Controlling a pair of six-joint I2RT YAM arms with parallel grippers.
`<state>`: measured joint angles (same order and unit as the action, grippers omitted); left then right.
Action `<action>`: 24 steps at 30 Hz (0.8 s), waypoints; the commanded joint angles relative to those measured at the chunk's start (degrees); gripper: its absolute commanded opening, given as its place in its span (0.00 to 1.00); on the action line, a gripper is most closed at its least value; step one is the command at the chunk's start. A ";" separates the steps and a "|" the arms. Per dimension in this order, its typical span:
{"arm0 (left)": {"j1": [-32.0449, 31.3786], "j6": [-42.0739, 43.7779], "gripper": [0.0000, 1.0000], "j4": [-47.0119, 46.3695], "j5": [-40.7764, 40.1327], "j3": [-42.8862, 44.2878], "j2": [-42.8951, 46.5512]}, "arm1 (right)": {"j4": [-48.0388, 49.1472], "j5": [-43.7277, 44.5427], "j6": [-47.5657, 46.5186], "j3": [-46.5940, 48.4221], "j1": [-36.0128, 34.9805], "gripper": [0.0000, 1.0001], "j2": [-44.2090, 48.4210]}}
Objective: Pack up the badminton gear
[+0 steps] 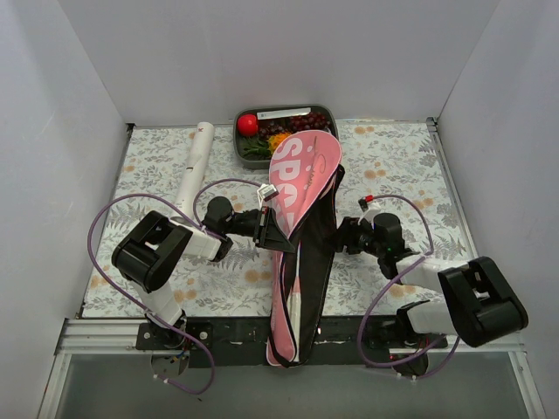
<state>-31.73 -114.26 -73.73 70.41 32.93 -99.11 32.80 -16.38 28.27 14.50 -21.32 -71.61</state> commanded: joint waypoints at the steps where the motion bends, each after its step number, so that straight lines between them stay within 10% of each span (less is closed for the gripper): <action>1: -0.27 -19.25 0.00 -32.00 1.13 1.88 1.55 | 12.61 -6.90 0.55 2.38 0.32 0.63 -5.37; 5: -0.27 -19.25 0.00 -32.00 1.39 2.14 1.64 | 15.89 -9.01 1.08 3.16 0.32 0.58 -8.97; 9: -0.27 -19.51 0.00 -32.00 2.01 2.49 1.64 | 15.11 -11.57 1.26 4.92 0.40 0.02 -7.94; 16: 0.00 -21.28 0.00 -29.11 3.77 6.00 4.44 | -18.52 -1.65 -6.64 20.19 -3.11 0.01 16.84; 19: 0.43 -14.71 0.00 -14.92 3.77 9.15 8.57 | -32.68 -0.84 -10.42 31.97 -3.11 0.01 20.19; 22: 0.35 3.81 0.00 15.55 0.63 13.02 13.84 | -39.21 -1.20 -11.40 37.34 -3.20 0.01 22.83; 24: 0.35 27.41 0.00 51.80 -4.81 21.61 16.13 | -41.57 -0.84 -12.36 37.62 -3.20 0.01 22.40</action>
<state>-31.00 -110.80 -62.81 70.19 43.72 -90.48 -0.25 -20.60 20.53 48.69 -24.86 -50.22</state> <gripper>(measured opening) 0.038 0.039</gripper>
